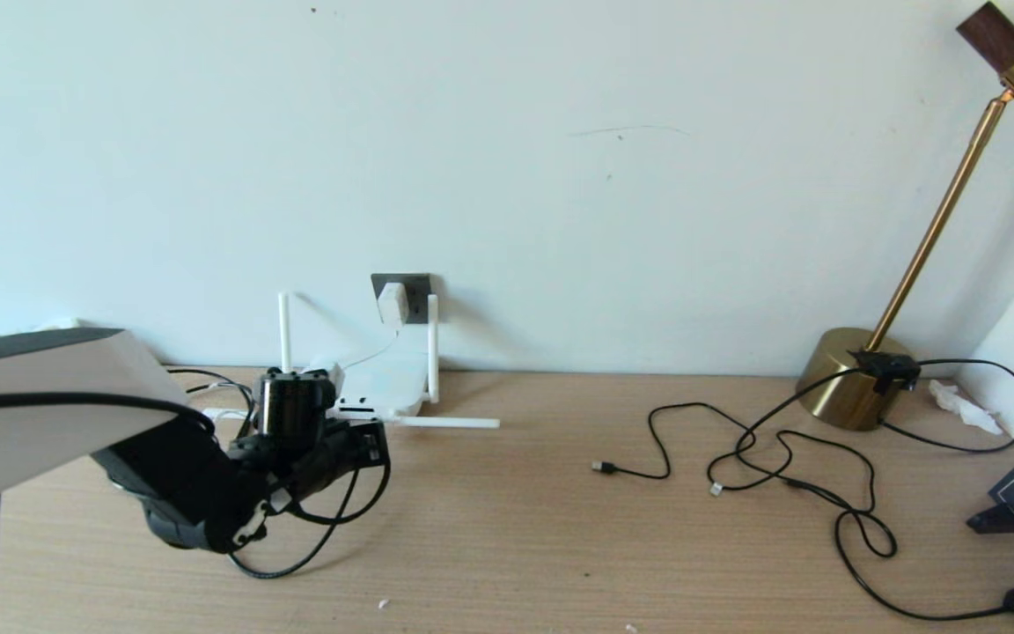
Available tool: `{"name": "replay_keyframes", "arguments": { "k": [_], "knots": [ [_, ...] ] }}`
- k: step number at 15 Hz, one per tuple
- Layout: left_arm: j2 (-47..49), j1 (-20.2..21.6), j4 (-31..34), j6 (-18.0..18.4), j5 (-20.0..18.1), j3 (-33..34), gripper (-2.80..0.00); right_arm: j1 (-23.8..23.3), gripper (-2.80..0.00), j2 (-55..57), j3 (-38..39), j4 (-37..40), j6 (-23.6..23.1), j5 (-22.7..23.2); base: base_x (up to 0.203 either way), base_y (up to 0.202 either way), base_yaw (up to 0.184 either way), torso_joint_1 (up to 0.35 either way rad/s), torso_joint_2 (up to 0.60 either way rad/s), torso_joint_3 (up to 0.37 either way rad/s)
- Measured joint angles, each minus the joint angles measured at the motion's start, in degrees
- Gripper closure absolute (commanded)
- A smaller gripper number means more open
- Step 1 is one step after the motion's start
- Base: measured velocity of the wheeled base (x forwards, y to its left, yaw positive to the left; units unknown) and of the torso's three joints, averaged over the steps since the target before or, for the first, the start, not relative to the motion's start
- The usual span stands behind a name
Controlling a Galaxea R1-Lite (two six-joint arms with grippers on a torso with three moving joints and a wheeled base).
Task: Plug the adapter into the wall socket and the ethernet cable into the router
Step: Align cable and router interface
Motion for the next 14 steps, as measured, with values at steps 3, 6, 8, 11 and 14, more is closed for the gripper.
{"name": "replay_keyframes", "arguments": {
  "k": [3,6,8,11,14],
  "knots": [
    [0.01,1.19,-0.04,0.11,-1.15,0.10,0.00,0.00,-2.80,0.00,0.00,0.00,0.00,0.00,0.000,0.000,0.000,0.000,0.00,0.000],
    [0.22,1.95,-0.04,0.22,-1.31,-0.23,0.00,0.00,-2.80,0.00,-0.01,-0.01,0.05,0.00,0.000,0.000,0.000,0.000,0.00,0.000],
    [0.37,2.14,-0.01,0.29,-1.31,-0.40,0.00,0.00,-2.80,0.00,-0.02,-0.02,0.00,0.02,0.000,0.000,0.000,0.000,0.00,0.000],
    [0.52,2.18,0.02,0.30,-1.31,-0.65,0.00,0.00,-2.80,0.00,0.00,0.00,0.05,0.00,0.000,0.000,0.000,0.000,0.00,0.000],
    [0.72,2.53,0.02,0.30,-1.33,-0.84,0.00,0.00,-2.80,0.00,0.00,0.00,0.05,0.00,0.000,0.000,0.000,0.000,0.00,0.000]
  ]
}}
